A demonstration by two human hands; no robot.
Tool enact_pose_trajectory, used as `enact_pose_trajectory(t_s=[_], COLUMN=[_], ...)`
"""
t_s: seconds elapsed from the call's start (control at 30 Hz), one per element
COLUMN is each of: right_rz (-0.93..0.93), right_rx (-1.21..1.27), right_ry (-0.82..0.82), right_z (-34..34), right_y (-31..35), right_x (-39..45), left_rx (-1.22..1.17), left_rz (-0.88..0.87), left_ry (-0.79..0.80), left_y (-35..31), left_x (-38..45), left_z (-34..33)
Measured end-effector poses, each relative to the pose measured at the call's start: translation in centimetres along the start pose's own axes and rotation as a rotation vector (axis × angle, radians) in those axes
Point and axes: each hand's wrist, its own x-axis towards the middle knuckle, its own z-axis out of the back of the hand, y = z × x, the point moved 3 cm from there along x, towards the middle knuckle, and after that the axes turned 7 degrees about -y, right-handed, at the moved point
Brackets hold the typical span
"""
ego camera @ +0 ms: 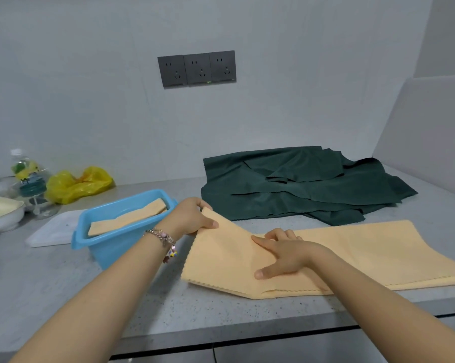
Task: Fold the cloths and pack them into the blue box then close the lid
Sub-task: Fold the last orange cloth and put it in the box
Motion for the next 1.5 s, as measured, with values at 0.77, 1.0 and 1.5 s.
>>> enact_pose_trajectory(t_s=[0.77,1.0,1.5], right_rz=[-0.342,-0.364,-0.280], right_rx=[1.003,0.837,0.609], right_ry=[-0.804,-0.676,-0.794], right_z=[0.4,-0.5,-1.5], right_y=[-8.4,-8.8,-8.3], right_x=[-10.9,-11.3,-11.6], left_rx=[-0.422,-0.370,0.540], left_rz=[-0.025,-0.012,-0.561], left_ry=[0.088,0.064,0.169], left_y=[-8.8,-7.9,-2.7], left_x=[-3.7,-4.4,-4.0], left_z=[-14.8,-19.6,-19.3])
